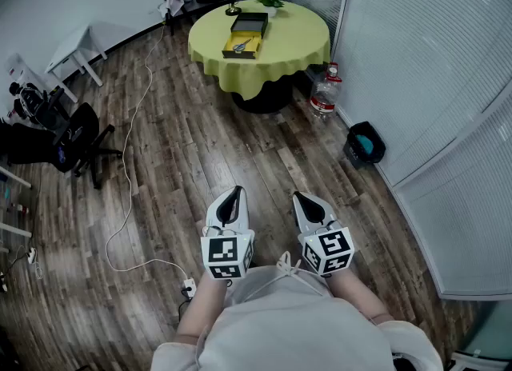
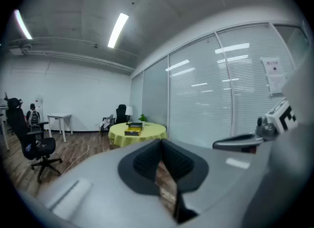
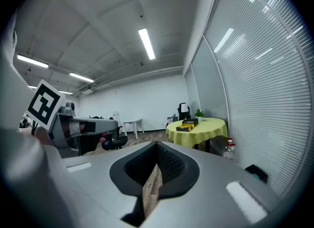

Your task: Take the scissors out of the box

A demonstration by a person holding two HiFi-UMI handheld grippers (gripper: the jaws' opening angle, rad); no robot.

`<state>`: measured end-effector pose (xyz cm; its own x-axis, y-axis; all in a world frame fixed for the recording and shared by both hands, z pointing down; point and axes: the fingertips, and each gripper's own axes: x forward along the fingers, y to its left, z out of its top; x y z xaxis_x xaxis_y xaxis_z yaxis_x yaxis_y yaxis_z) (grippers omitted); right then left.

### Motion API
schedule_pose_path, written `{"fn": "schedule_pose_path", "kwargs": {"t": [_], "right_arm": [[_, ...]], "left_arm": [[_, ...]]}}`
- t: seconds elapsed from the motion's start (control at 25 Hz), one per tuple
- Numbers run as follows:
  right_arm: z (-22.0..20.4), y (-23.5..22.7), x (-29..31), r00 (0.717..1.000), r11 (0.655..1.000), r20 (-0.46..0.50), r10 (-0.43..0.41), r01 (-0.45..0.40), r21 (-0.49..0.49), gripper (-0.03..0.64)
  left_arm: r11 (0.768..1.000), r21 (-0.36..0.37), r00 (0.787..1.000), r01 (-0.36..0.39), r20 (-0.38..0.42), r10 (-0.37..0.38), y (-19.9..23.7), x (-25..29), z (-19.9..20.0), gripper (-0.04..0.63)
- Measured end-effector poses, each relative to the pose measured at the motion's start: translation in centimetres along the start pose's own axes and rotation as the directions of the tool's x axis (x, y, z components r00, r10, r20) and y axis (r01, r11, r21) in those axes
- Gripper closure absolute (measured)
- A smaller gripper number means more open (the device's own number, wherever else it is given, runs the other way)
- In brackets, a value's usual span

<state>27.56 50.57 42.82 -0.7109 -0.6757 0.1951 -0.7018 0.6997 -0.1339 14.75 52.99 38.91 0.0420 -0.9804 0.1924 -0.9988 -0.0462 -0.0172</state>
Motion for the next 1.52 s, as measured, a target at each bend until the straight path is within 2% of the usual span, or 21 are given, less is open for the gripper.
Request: {"fn": "schedule_pose_path", "kwargs": {"t": [0.4,0.64,0.92,1.28,1.52], "right_arm": [[-0.3,-0.2,-0.3,1.000,1.000,-0.014,-0.008,0.008,0.017,0.618],[-1.1,-0.7,0.2,0.999,0.996,-0.035,-0.017,0.019,0.085,0.618],[-2.0,-1.0,3.1,0.997,0.993,-0.069,-0.031,0.038,0.110,0.618],[-1.5,-0.8,11.7,0.990,0.985,-0.097,-0.099,0.112,0.133,0.617],[-0.4,0.5,20.2,0.982,0.977,-0.133,-0.137,0.156,0.143,0.618]], "left_arm": [[1.000,-0.005,1.000,-0.006,-0.004,0.006,0.0,-0.2,-0.1,0.589],[1.000,-0.012,1.000,-0.002,-0.021,0.002,0.2,-0.1,-0.8,0.589],[1.000,-0.016,0.998,0.016,-0.057,-0.017,2.0,2.3,-1.8,0.589],[0.998,-0.023,0.996,0.066,-0.054,-0.067,9.3,8.5,-1.3,0.589],[0.993,-0.047,0.992,0.105,-0.058,-0.108,17.3,14.3,-0.2,0.589]]}}
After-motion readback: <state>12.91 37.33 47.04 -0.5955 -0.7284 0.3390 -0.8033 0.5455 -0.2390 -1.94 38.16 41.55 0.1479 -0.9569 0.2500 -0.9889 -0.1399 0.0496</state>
